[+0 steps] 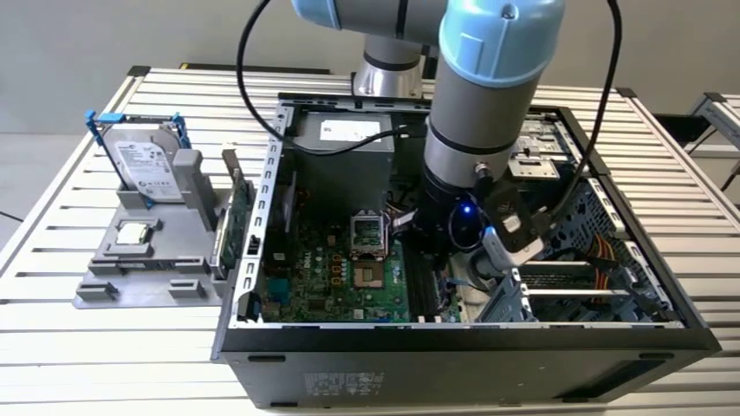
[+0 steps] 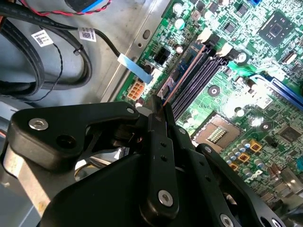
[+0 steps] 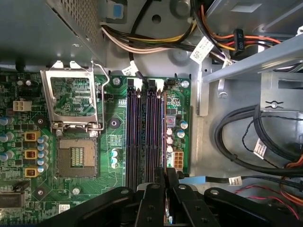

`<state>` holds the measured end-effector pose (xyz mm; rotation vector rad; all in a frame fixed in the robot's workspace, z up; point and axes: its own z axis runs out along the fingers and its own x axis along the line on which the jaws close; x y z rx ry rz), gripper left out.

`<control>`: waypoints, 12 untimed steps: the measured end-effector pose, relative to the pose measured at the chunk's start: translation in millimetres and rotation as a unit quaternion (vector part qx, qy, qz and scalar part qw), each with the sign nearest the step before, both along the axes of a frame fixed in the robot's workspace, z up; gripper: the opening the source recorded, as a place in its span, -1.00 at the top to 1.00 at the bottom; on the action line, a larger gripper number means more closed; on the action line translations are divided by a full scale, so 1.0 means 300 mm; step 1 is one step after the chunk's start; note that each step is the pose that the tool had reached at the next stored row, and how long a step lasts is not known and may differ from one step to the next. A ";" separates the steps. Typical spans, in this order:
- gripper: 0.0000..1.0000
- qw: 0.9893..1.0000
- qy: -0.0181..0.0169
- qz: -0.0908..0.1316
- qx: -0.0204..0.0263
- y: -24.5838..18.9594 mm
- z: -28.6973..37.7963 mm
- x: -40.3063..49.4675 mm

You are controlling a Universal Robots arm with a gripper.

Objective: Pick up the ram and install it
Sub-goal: 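Insert the ram into the slot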

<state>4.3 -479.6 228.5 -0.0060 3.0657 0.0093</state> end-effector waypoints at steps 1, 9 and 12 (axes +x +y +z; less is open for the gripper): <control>1.00 1.000 0.000 0.000 0.000 0.000 -0.003 0.000; 1.00 1.000 0.000 0.001 -0.004 0.012 -0.013 -0.001; 1.00 1.000 0.000 0.001 -0.006 0.014 -0.019 -0.001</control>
